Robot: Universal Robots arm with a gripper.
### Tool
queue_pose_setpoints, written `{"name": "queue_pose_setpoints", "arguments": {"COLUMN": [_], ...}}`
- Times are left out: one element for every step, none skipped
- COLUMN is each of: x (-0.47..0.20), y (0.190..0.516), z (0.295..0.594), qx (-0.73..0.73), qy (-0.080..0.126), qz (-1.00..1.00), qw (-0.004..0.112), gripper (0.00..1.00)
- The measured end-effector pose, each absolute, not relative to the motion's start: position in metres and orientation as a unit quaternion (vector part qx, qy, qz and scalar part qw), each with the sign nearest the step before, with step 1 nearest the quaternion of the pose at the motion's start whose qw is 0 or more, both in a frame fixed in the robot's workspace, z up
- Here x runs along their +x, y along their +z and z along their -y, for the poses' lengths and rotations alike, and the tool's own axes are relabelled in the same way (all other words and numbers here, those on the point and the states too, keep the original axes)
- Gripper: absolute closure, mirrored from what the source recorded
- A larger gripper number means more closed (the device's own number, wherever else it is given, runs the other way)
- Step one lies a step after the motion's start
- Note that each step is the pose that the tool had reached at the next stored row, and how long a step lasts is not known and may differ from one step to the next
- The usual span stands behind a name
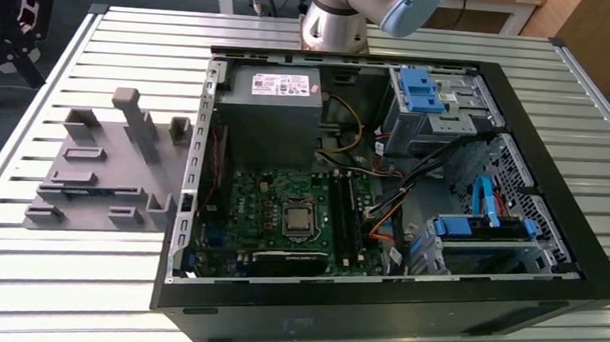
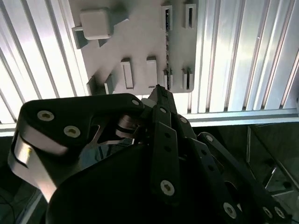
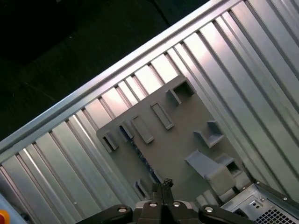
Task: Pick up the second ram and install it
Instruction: 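Pick up the second ram and move it above second insertion slot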
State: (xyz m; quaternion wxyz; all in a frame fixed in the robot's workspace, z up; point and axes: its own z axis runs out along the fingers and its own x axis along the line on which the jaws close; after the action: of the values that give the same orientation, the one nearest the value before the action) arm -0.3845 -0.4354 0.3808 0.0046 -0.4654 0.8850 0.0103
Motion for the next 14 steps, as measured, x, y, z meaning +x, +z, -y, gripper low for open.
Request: {"name": "queue_pose_setpoints", "arguments": {"x": [-0.3846,-0.3846,-0.3847,-0.3847,-0.3848,-0.3849,-0.3850,-0.3850,-0.3851,-0.3852,-0.3852,-0.3854,-0.3855,-0.3856], "y": [0.3807,0.3806,0.3805,0.3803,0.3802,0.3802,0.3800,0.3799,0.3798,0.3797,0.3794,0.3793,0.3791,0.3789], "z": [0.4354,0.4354,0.4354,0.4354,0.4354,0.4354,0.4354,0.4354,0.4354,0.4354,0.4354,0.4354,0.4354,0.4354], "qx": [-0.472,-0.477,-0.483,-0.490,-0.496,-0.501,-0.507,-0.512,-0.518,-0.523,-0.529,-0.536,-0.542,-0.548], "qy": [0.010,0.010,0.010,0.010,0.011,0.011,0.011,0.011,0.011,0.011,0.011,0.011,0.011,0.011], "qz": [-0.882,-0.879,-0.875,-0.872,-0.868,-0.865,-0.862,-0.859,-0.856,-0.852,-0.848,-0.844,-0.840,-0.837], "qw": [0.005,0.004,0.004,0.004,0.004,0.004,0.004,0.004,0.004,0.004,0.004,0.004,0.004,0.004], "gripper": [0.89,0.89,0.89,0.89,0.89,0.89,0.89,0.89,0.89,0.89,0.89,0.89,0.89,0.89]}}
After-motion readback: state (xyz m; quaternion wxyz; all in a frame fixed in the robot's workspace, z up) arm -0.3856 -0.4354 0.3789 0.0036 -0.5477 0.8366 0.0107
